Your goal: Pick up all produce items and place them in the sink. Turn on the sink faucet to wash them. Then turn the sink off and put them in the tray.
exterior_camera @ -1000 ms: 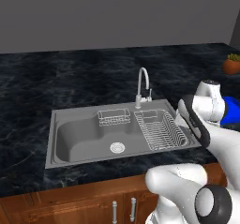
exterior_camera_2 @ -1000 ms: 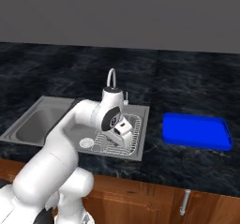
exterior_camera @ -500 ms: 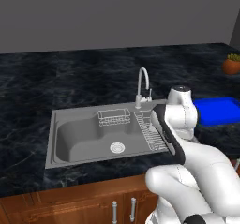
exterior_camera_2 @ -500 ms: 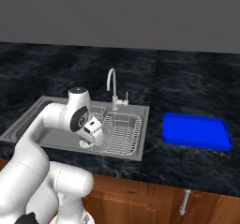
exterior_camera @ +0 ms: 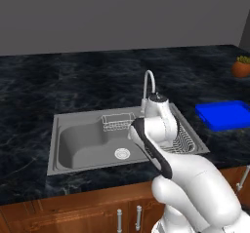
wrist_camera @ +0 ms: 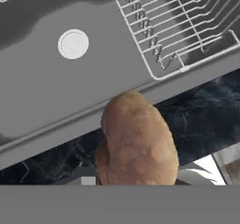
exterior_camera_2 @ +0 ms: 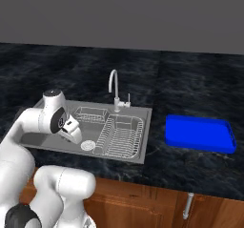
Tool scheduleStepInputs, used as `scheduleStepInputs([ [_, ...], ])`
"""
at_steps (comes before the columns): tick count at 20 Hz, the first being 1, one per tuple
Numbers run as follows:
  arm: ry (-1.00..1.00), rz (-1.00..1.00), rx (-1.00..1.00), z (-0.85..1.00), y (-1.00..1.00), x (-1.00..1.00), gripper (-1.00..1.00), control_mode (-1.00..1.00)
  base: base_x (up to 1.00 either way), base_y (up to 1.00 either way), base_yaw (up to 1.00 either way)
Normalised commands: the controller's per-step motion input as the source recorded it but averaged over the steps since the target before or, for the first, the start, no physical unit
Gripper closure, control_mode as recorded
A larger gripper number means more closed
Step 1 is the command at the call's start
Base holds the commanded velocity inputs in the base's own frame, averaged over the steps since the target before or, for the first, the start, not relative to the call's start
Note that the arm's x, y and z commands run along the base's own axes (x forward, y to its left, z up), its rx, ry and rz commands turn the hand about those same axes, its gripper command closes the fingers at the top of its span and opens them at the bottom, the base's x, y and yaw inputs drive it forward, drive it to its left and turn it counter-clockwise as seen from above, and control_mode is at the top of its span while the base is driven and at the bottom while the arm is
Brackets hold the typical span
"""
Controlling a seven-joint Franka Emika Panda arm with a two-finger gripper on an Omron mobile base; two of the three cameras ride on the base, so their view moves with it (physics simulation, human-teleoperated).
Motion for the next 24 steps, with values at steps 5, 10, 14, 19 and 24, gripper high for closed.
scheduleStepInputs([
  [5, 0.03, 0.02, 0.00, 0.00, 0.61, 0.63, 1.00, -1.00, 0.00, 0.00, 0.00],
  [10, 0.03, 0.04, 0.00, -0.01, 0.39, 0.58, 1.00, -1.00, 0.00, 0.00, 0.00],
  [14, 0.00, 0.01, -0.03, -0.35, 0.02, 0.24, 1.00, -1.00, 0.00, 0.00, 0.00],
  [19, 0.08, 0.00, -0.09, -0.50, 0.00, 0.30, 1.00, -1.00, 0.00, 0.00, 0.00],
  [24, 0.12, 0.00, -0.02, -0.44, 0.00, 0.42, 1.00, -1.00, 0.00, 0.00, 0.00],
])
